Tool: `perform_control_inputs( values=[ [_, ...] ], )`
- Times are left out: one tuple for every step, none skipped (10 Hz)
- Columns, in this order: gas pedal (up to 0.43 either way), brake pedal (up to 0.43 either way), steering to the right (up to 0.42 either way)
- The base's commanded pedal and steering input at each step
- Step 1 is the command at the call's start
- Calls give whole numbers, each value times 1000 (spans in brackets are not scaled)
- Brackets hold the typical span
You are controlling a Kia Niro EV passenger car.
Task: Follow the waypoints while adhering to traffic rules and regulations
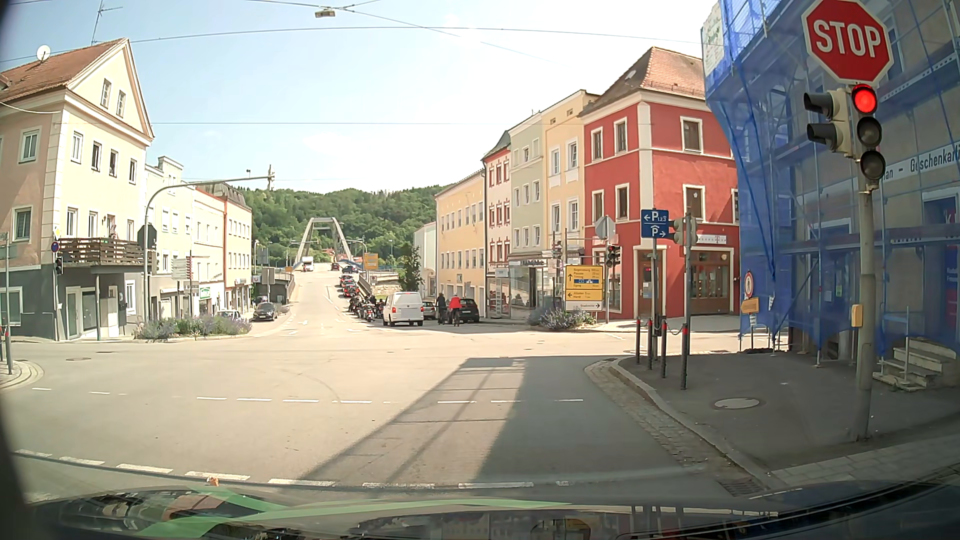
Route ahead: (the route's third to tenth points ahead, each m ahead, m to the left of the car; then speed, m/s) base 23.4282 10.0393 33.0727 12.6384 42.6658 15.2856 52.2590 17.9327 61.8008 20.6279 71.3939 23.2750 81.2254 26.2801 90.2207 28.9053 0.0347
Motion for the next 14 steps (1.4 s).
perform_control_inputs(
  values=[
    [0,195,25],
    [0,195,21],
    [0,195,21],
    [0,195,21],
    [0,195,21],
    [0,195,21],
    [0,195,21],
    [0,195,21],
    [0,195,21],
    [0,195,21],
    [0,195,21],
    [0,195,21],
    [0,195,21],
    [0,195,21]
  ],
)
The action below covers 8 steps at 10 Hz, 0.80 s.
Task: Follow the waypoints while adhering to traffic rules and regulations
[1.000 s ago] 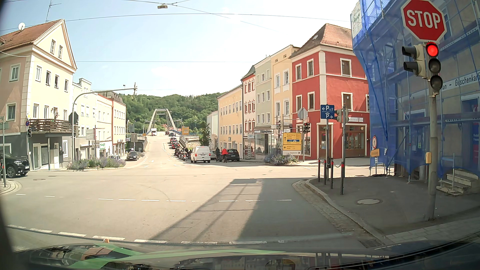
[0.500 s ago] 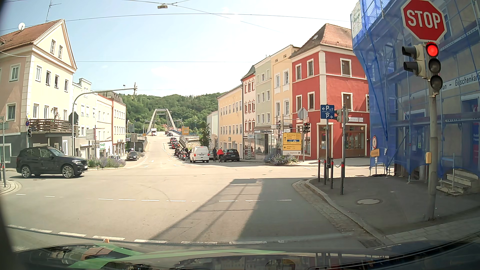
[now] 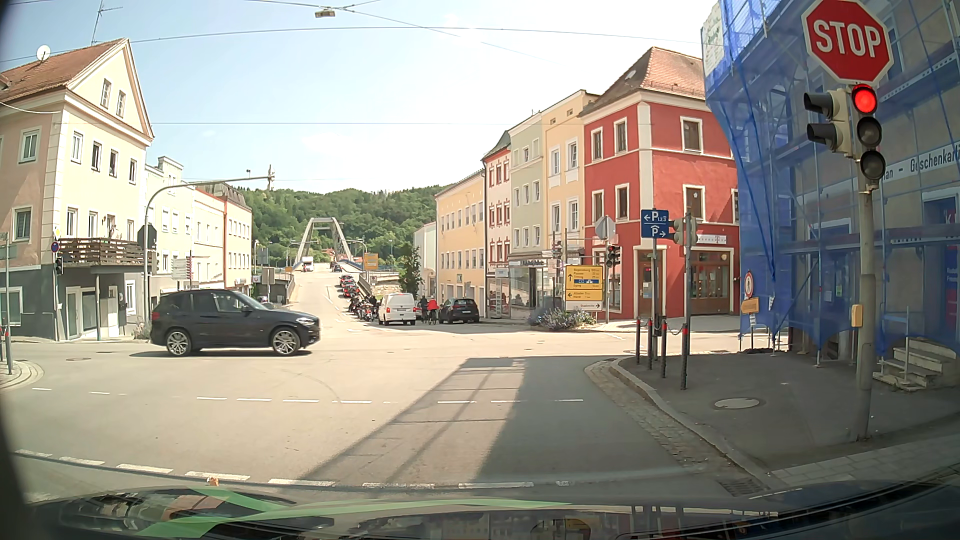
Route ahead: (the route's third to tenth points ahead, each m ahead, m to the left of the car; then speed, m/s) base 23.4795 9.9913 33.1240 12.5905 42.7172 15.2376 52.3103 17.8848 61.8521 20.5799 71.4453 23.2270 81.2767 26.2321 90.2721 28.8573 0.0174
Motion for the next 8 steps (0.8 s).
perform_control_inputs(
  values=[
    [0,195,21],
    [0,201,21],
    [0,201,21],
    [0,207,21],
    [0,207,21],
    [0,207,21],
    [0,207,21],
    [0,207,21]
  ],
)
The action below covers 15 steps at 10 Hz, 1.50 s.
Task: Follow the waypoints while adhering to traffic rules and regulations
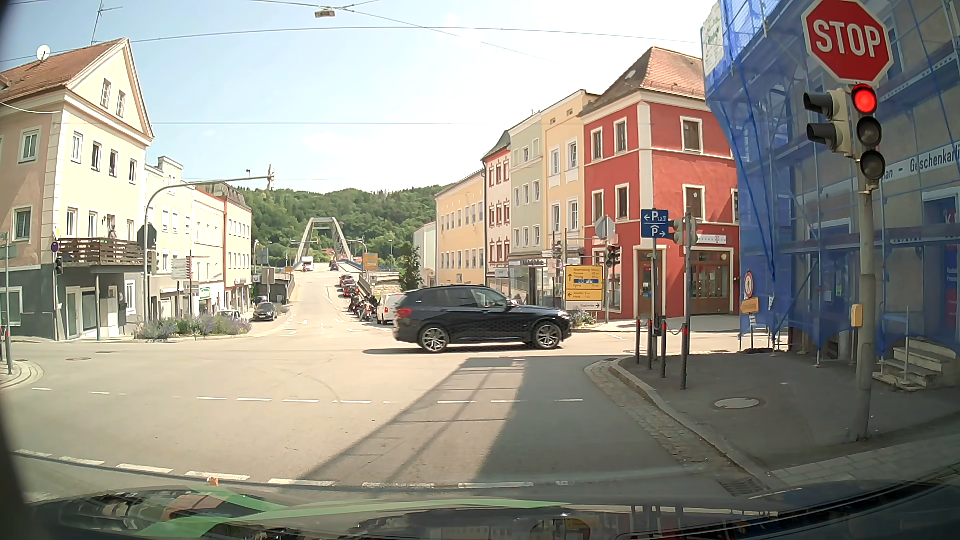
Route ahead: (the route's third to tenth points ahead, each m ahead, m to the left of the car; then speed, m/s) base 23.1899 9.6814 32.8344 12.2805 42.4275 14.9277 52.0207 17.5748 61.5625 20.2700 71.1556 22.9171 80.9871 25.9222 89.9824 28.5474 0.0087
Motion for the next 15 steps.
perform_control_inputs(
  values=[
    [0,207,21],
    [0,201,21],
    [0,201,21],
    [0,195,21],
    [0,171,21],
    [0,159,21],
    [0,152,21],
    [0,152,21],
    [0,152,21],
    [0,140,21],
    [0,116,21],
    [0,91,21],
    [0,91,21],
    [0,91,21],
    [0,104,21]
  ],
)
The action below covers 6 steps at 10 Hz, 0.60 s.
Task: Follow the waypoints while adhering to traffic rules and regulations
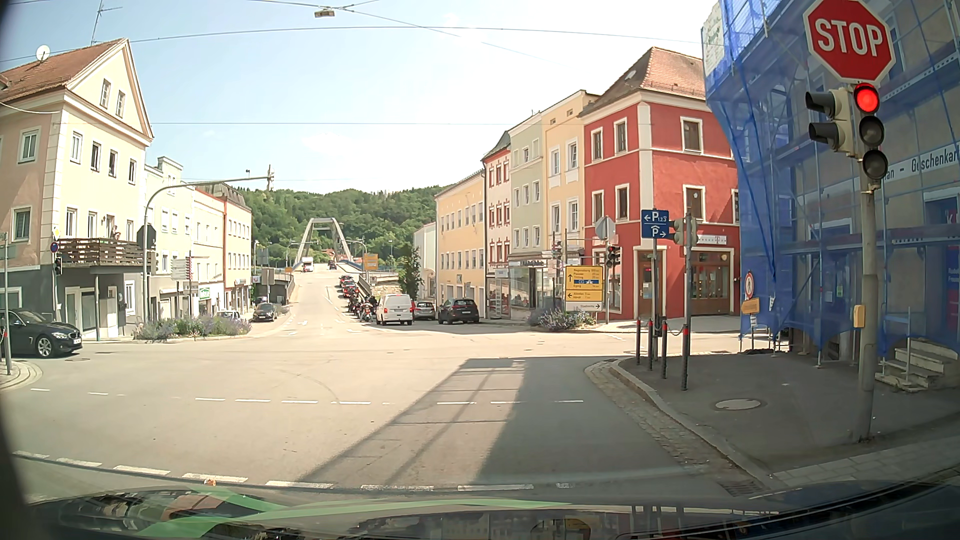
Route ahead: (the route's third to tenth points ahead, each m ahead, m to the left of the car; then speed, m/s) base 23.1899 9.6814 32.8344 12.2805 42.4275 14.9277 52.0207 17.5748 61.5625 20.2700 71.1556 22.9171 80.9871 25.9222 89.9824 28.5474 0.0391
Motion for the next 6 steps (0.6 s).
perform_control_inputs(
  values=[
    [0,122,21],
    [0,140,21],
    [0,146,21],
    [0,146,21],
    [0,140,21],
    [0,146,21]
  ],
)
